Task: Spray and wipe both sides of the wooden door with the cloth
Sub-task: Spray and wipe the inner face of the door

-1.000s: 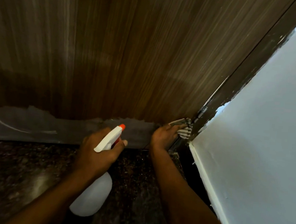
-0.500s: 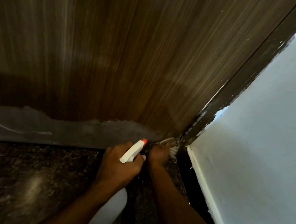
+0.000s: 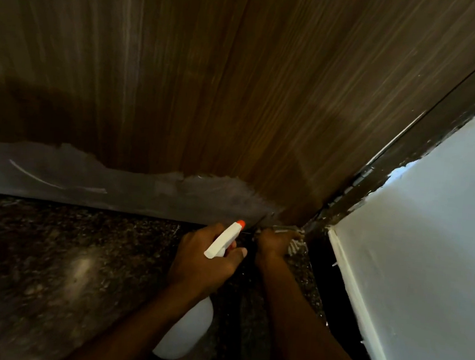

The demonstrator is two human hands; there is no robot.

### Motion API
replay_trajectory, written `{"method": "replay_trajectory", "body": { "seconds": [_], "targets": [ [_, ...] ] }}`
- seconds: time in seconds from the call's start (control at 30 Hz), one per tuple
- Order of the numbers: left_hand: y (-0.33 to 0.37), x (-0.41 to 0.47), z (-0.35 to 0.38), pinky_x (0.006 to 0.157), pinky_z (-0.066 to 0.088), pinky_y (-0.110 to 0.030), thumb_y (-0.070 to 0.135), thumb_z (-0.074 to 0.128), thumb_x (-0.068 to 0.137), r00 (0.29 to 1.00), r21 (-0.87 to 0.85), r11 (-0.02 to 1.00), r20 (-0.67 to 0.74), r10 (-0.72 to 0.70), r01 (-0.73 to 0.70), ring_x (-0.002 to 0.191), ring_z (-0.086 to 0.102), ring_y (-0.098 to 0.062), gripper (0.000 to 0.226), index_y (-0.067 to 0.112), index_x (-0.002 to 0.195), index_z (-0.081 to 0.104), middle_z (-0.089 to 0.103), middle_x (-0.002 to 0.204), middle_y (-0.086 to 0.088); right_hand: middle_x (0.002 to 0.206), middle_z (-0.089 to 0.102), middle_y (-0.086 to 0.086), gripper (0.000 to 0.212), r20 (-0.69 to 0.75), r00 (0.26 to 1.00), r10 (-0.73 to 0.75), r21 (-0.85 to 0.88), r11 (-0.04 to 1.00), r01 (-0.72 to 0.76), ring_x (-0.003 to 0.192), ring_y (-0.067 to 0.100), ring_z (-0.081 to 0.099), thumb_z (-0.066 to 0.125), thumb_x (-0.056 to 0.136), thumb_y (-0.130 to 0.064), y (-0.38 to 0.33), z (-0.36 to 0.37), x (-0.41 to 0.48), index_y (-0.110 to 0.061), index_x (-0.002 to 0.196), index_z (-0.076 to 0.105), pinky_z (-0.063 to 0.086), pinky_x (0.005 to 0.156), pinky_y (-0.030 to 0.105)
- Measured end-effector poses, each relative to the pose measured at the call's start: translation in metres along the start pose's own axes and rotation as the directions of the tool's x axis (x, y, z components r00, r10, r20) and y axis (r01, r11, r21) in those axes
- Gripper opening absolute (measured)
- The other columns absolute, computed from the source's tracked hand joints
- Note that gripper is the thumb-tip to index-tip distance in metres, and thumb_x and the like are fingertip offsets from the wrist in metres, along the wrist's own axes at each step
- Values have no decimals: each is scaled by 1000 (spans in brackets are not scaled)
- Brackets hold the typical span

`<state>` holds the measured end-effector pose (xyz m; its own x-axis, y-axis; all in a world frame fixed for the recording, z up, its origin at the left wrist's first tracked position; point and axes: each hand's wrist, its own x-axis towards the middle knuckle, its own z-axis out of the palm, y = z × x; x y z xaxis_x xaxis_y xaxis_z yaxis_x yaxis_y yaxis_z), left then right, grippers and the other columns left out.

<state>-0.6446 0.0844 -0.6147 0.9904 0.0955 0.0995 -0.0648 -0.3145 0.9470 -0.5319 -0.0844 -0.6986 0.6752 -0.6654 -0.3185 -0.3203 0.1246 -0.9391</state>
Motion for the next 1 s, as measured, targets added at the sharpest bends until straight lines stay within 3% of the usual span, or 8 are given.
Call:
{"method": "replay_trajectory", "body": {
  "seconds": [0.17, 0.27, 0.37, 0.47, 0.63, 0.73, 0.87, 1.0],
  "targets": [
    [-8, -1, -1, 57, 46, -18, 29, 77, 72, 998, -9, 998, -4, -65, 65, 63, 60, -9, 22, 14, 73, 61, 62, 69, 3, 143, 50, 18, 83, -227, 903, -365, -208, 924, 321, 130, 36, 49, 61, 95, -13, -20, 15, -27, -11, 158, 7, 34, 104, 30],
    [-6, -3, 0, 63, 51, -23, 34, 76, 73, 982, -8, 983, -52, -182, 182, 69, 61, -12, 22, 16, 78, 64, 63, 74, 4, 131, 58, 28, 73, -66, 817, -573, -426, 757, 496, 119, 44, 57, 64, 93, -13, 17, 1, -30, -3, 153, 25, 40, 99, 38],
    [-9, -10, 2, 73, 55, -31, 40, 74, 72, 958, 15, 962, -96, -269, 271, 77, 63, -17, 25, 18, 84, 67, 66, 82, 3, 131, 53, 37, 62, -6, 783, -622, -457, 698, 551, 119, 53, 53, 54, 88, -17, 32, -30, -12, 8, 143, 39, 39, 104, 46],
    [-11, -15, 7, 75, 54, -30, 41, 72, 72, 937, -10, 942, -99, -335, 336, 81, 64, -17, 28, 21, 92, 68, 67, 86, 2, 134, 54, 28, 70, -81, 794, -603, -457, 730, 508, 119, 43, 54, 54, 97, -12, 0, -30, -10, -7, 157, 17, 38, 103, 40],
    [-11, -20, 18, 65, 47, -21, 47, 71, 70, 904, -58, 904, -35, -426, 424, 79, 60, -10, 30, 28, 93, 64, 64, 90, 6, 113, 59, 34, 75, 292, 320, -901, -534, 124, 837, 99, 46, 60, 57, 87, 12, -22, -28, -30, -5, 154, 28, 52, 82, 47],
    [-9, -20, 19, 57, 44, -17, 45, 71, 73, 911, -108, 911, -69, -406, 398, 69, 57, -6, 23, 25, 79, 60, 61, 80, 6, 135, 49, 36, 50, 612, 138, -779, -418, -170, 892, 122, 50, 50, 41, 101, 0, -55, -51, -14, -7, 150, 34, 46, 99, 43],
    [-6, -12, 10, 56, 43, -17, 40, 70, 78, 911, -162, 921, -166, -378, 353, 62, 53, -3, 23, 23, 73, 56, 56, 69, 9, 135, 53, 26, 52, 747, -421, -514, -88, -705, 704, 119, 42, 47, 25, 109, -12, -123, -64, 1, -21, 158, 15, 38, 95, 44],
    [-11, -2, 2, 57, 45, -19, 38, 73, 75, 865, -261, 892, -257, -432, 368, 61, 55, -5, 22, 19, 74, 61, 57, 67, 10, 159, 23, 21, 48, 774, -621, -123, 200, -883, 425, 139, 35, 34, 28, 105, -15, -192, -32, -20, -14, 153, 23, 30, 109, 49]
  ]
}}
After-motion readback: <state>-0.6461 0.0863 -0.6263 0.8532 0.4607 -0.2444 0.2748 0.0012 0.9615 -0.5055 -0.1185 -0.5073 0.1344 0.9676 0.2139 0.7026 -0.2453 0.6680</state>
